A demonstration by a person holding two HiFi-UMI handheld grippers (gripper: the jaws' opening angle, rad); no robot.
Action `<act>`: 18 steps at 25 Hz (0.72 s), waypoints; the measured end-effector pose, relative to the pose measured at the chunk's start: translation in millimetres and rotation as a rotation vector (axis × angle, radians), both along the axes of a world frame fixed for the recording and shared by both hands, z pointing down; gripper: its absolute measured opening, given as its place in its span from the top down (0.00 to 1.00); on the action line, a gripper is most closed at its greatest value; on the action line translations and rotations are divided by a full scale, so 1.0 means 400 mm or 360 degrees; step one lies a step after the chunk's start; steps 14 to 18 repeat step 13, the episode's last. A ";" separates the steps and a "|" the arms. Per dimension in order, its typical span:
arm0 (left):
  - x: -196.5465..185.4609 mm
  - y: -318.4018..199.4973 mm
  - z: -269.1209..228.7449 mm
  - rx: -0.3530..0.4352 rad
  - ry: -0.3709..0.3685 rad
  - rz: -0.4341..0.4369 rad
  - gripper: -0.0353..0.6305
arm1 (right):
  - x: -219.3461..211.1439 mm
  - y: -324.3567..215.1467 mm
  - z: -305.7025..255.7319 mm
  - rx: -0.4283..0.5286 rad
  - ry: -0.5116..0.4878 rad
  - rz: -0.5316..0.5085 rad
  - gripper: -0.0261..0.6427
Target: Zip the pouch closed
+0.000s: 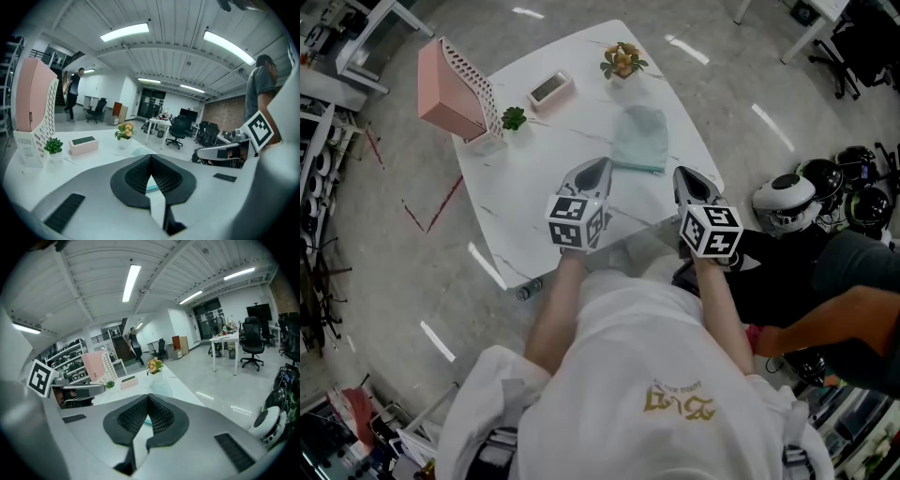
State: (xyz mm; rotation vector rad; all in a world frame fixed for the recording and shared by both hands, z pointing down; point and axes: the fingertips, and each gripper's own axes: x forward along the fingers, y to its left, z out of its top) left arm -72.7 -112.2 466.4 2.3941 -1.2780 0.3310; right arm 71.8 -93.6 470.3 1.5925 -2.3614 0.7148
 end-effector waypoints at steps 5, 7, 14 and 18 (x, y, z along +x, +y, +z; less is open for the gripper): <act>0.005 -0.004 0.009 -0.0010 -0.0002 0.0001 0.92 | 0.010 0.000 0.015 -0.0024 -0.0010 0.0015 0.94; 0.005 -0.007 0.011 -0.0016 -0.0006 0.0001 0.92 | 0.012 -0.003 0.018 -0.0031 -0.0014 0.0018 0.94; 0.020 0.007 0.029 -0.0038 0.0003 0.0004 0.92 | 0.029 0.014 0.027 -0.0050 -0.0008 0.0021 0.94; 0.020 0.007 0.029 -0.0038 0.0003 0.0004 0.92 | 0.029 0.014 0.027 -0.0050 -0.0008 0.0021 0.94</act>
